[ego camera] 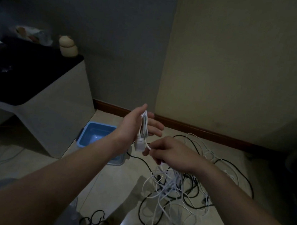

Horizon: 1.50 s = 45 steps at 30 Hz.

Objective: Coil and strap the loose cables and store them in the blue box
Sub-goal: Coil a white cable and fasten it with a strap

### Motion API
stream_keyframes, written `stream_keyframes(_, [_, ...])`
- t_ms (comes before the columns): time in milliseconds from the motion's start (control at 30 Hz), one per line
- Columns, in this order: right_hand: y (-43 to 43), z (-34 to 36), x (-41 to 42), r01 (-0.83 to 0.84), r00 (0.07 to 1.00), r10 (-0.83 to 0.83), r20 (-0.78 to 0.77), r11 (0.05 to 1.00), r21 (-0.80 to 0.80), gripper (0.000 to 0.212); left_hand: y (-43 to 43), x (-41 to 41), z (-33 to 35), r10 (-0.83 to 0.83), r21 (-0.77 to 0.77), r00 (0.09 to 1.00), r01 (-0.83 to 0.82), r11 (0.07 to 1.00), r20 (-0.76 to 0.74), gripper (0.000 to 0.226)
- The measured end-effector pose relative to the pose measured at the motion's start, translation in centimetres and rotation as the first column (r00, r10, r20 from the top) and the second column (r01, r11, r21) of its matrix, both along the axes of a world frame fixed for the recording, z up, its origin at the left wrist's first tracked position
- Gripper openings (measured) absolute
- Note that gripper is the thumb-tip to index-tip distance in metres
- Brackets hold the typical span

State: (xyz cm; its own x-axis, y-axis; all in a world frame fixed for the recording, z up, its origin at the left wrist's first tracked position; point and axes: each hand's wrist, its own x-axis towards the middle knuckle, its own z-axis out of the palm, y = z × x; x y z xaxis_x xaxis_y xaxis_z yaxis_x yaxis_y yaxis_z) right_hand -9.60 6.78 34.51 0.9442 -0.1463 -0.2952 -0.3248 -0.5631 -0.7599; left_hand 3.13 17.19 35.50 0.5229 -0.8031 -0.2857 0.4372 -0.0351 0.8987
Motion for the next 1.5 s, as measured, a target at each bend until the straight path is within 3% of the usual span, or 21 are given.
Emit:
stream_keyframes(167, [-0.1, -0.2, 0.1, 0.006, 0.998, 0.0, 0.069, 0.997, -0.082, 0.009, -0.5, -1.0, -1.9, -0.104, 0.154, 0.981, 0.079, 0.985, 0.162, 0.042])
stream_keyframes(267, [-0.3, 0.0, 0.2, 0.045, 0.992, -0.024, 0.127, 0.985, -0.164, 0.017, -0.4, -1.1, -2.4, -0.132, 0.198, 0.947, 0.075, 0.977, 0.294, 0.051])
stream_keyframes(367, [-0.4, 0.1, 0.3, 0.094, 0.974, -0.067, 0.216, 0.989, -0.117, 0.015, -0.3, -0.9, -2.1, -0.16, 0.235, 0.915, 0.074, 0.969, 0.371, 0.061])
stream_keyframes(567, [0.1, 0.6, 0.1, 0.132, 0.931, -0.064, 0.36, 0.977, -0.169, 0.017, -0.1, -1.0, -2.1, -0.31, 0.342, 0.79, 0.136, 0.93, 0.529, 0.075])
stream_keyframes(667, [0.4, 0.3, 0.1, 0.146, 0.928, -0.036, 0.37, 0.951, -0.274, 0.018, 0.1, -0.5, -1.9, -0.381, 0.389, 0.74, 0.174, 0.905, 0.554, 0.078])
stream_keyframes(833, [-1.5, -0.7, -0.1, 0.248, 0.947, -0.135, 0.29, 0.883, -0.399, 0.026, 1.0, 1.4, -0.6, -0.538, 0.539, 0.599, 0.201, 0.818, 0.593, 0.081])
stream_keyframes(967, [-2.9, -2.0, -0.3, 0.22, 0.969, -0.143, 0.202, 0.87, -0.442, 0.03, 1.4, 2.2, -0.3, -0.696, 0.692, 0.3, 0.137, 0.709, 0.653, 0.047])
stream_keyframes(1000, [-3.1, -2.4, -0.3, 0.208, 0.973, -0.14, 0.183, 0.874, -0.439, 0.032, 1.5, 2.3, -0.5, -0.708, 0.706, 0.276, 0.126, 0.697, 0.65, 0.041])
stream_keyframes(1200, [-5.2, -3.8, -0.9, 0.16, 0.987, -0.147, 0.063, 0.894, -0.419, 0.04, 2.3, 2.9, -0.2, -0.611, 0.606, 0.487, 0.192, 0.772, 0.623, 0.045])
stream_keyframes(1367, [-6.3, -4.6, -1.4, 0.07, 0.986, -0.131, -0.099, 0.88, -0.469, 0.036, 2.8, 3.6, 1.0, -0.404, 0.254, 0.819, 0.323, 0.912, 0.409, 0.043])
stream_keyframes(1433, [-6.5, -4.9, -1.6, 0.1, 0.97, -0.197, -0.146, 0.86, -0.5, 0.024, 2.8, 3.7, 1.5, -0.342, 0.161, 0.876, 0.304, 0.939, 0.341, 0.044])
stream_keyframes(1500, [-6.4, -4.7, -1.8, 0.078, 0.953, -0.22, -0.209, 0.844, -0.531, 0.027, 2.8, 3.5, 1.8, -0.332, 0.111, 0.899, 0.313, 0.943, 0.286, 0.043])
